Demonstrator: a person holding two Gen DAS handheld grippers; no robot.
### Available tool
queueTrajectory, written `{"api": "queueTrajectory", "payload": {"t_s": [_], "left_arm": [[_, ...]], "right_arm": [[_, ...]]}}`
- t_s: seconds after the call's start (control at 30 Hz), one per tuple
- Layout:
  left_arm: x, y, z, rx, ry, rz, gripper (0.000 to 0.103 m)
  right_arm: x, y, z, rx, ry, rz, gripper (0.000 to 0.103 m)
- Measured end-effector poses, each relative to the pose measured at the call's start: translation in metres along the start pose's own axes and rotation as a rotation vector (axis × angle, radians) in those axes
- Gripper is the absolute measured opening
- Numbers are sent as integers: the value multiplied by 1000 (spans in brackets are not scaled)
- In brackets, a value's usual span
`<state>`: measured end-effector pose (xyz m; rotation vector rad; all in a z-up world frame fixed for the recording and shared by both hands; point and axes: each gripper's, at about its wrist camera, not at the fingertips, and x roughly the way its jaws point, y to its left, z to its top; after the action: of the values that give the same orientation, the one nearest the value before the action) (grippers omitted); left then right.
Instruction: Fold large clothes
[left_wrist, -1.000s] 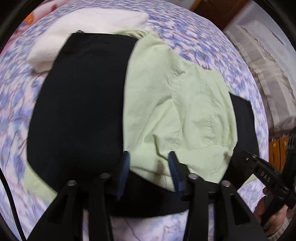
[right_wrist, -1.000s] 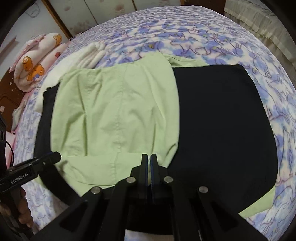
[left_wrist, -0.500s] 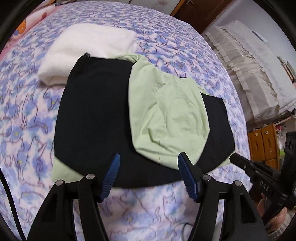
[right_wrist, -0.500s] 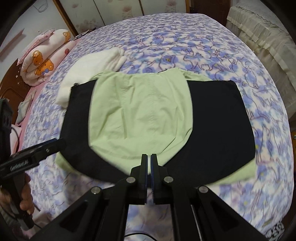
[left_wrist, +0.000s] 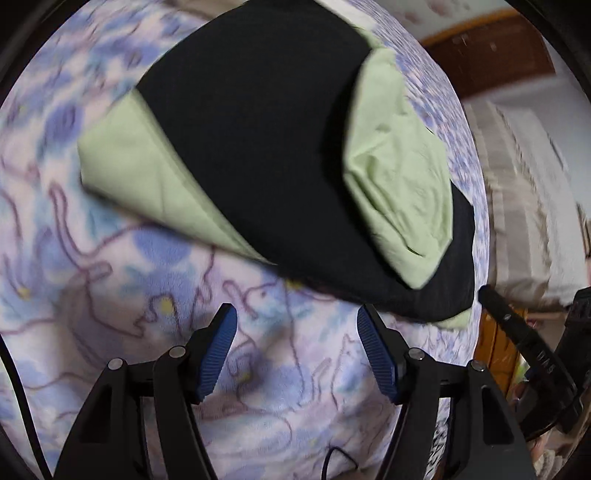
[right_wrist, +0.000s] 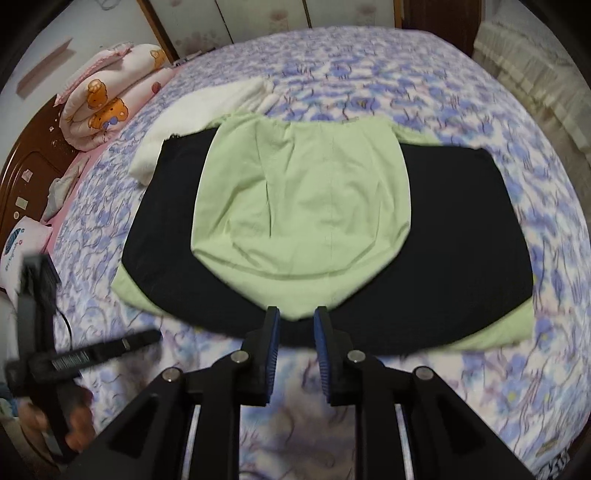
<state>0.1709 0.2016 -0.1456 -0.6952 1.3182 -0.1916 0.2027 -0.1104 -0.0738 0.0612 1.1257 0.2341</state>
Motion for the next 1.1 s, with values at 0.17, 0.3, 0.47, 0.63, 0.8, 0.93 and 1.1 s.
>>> {"api": "queueTrajectory", "payload": {"t_s": [0.17, 0.3, 0.47, 0.63, 0.8, 0.93, 1.1], "left_arm": [[14, 28, 1, -50, -124, -61, 66], [27, 43, 8, -71, -189, -123, 66], [27, 38, 20, 0, -307, -118, 66], [27, 32, 49, 7, -382, -115, 66], [10, 16, 61, 17, -463, -62, 12], [-9, -25, 51, 164, -513, 24, 6], [-30, -102, 22, 456, -594, 65, 5]], "right_arm": [[17, 6, 7, -18, -73, 2, 19], [34, 13, 7, -21, -81, 25, 19], [46, 19, 4, -26, -97, 36, 19], [54, 28, 11, -73, -137, 19, 19], [83, 30, 30, -108, -159, -61, 18], [122, 24, 25, -126, -70, -121, 9], [130, 15, 14, -99, -87, -53, 9]]}}
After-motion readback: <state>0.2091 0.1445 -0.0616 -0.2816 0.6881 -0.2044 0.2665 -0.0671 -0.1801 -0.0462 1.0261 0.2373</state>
